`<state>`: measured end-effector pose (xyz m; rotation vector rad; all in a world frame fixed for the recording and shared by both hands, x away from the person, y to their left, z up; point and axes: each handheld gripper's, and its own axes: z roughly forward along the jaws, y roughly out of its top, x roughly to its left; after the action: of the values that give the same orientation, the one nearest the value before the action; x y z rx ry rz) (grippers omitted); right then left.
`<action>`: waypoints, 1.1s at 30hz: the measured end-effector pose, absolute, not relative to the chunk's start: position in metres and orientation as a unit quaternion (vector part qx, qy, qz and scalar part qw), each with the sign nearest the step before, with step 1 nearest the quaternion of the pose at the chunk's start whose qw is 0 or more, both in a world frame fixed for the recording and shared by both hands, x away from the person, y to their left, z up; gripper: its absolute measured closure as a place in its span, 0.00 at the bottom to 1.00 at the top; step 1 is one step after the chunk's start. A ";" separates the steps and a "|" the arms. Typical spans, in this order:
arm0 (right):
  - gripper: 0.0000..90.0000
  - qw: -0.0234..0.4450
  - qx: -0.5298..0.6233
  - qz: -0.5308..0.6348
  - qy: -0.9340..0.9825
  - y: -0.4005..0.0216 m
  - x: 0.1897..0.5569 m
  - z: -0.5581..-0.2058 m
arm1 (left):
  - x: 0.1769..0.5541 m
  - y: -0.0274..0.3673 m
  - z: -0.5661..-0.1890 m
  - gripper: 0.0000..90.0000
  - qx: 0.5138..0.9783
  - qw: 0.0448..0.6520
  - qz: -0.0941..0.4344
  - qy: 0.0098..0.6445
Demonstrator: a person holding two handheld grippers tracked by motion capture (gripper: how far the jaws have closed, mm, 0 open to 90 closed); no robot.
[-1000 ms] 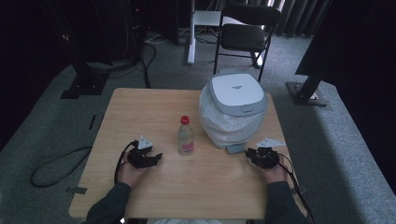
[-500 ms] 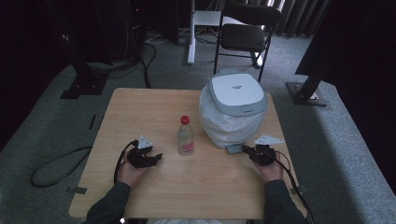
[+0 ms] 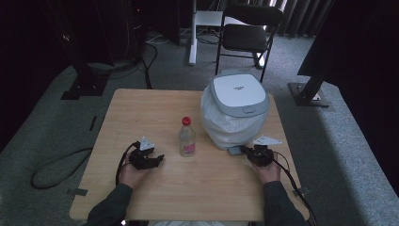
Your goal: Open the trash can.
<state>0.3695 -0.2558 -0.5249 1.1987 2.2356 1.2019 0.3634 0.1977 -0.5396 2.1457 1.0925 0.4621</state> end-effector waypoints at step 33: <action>1.00 0.156 0.427 0.419 0.786 -0.250 0.373 -0.537 | 0.363 0.197 -0.540 0.47 0.823 0.341 0.177 0.417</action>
<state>0.3729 -0.2496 -0.5367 1.2240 2.2496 1.2011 0.3632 0.1968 -0.5402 2.1414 1.0858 0.4611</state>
